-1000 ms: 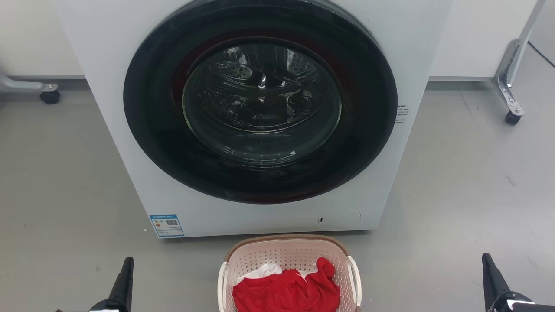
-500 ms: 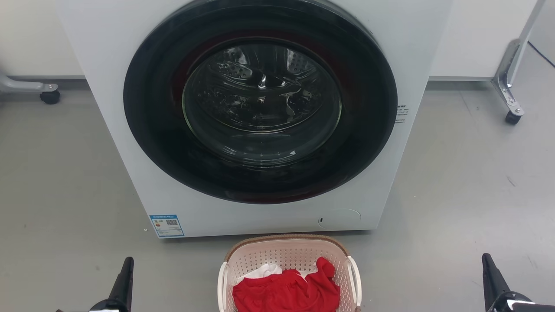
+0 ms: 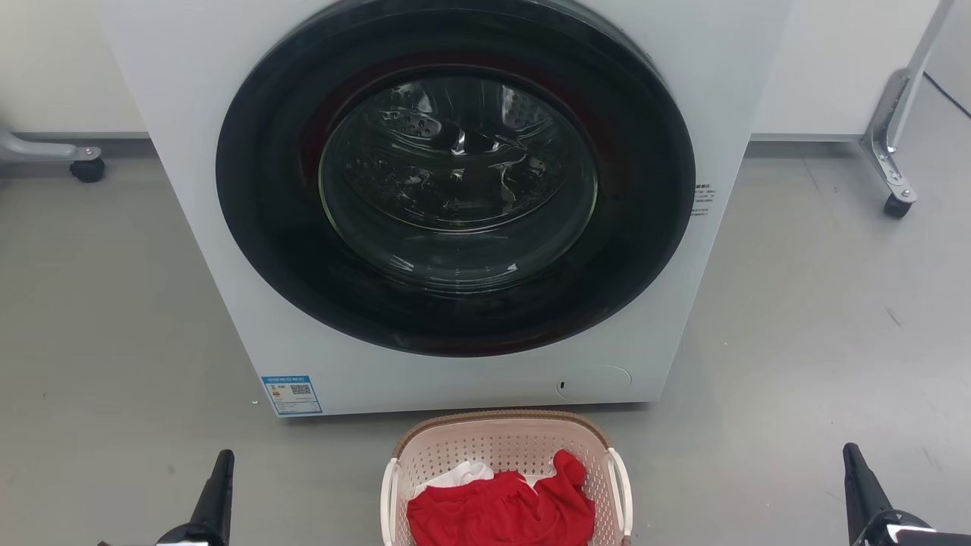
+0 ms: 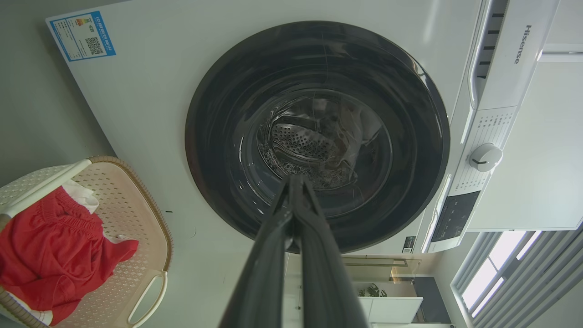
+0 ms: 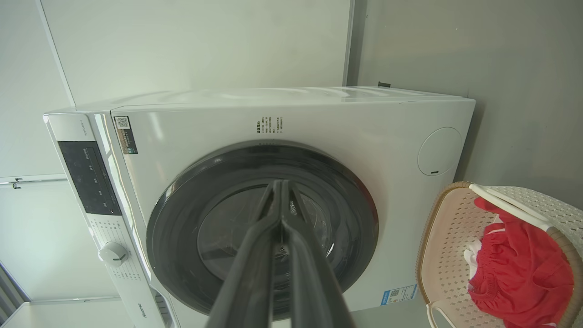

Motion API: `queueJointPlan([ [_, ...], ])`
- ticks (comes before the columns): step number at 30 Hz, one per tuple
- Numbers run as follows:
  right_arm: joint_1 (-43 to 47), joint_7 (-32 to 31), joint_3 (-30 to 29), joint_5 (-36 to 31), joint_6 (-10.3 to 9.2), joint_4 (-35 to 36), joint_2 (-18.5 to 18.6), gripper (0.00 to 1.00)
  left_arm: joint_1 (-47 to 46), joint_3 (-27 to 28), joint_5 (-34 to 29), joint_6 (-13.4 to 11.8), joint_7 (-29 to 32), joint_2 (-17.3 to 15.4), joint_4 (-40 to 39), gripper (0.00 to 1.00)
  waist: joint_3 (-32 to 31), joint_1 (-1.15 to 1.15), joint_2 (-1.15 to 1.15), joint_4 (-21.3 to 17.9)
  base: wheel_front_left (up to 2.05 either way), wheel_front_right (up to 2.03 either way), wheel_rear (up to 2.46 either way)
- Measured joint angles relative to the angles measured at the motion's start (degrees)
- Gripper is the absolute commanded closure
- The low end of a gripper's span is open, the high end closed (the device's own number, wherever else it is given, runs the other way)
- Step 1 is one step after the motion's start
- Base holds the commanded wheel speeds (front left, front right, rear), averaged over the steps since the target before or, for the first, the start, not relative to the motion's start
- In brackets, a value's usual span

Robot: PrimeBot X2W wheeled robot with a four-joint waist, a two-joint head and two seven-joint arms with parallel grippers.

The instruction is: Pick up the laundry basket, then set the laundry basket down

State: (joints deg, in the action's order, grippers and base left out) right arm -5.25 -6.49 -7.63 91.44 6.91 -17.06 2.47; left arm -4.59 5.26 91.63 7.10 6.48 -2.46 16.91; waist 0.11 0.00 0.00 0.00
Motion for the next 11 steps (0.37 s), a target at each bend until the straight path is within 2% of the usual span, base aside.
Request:
queueJointPlan([
  [11,0.0,0.0,0.0,0.0,0.00,0.0,0.0,1.00,0.0,0.0,0.0,0.0,0.0,0.0,0.0,1.00,0.0,0.00,0.00,0.0,0.00,0.00,0.00],
])
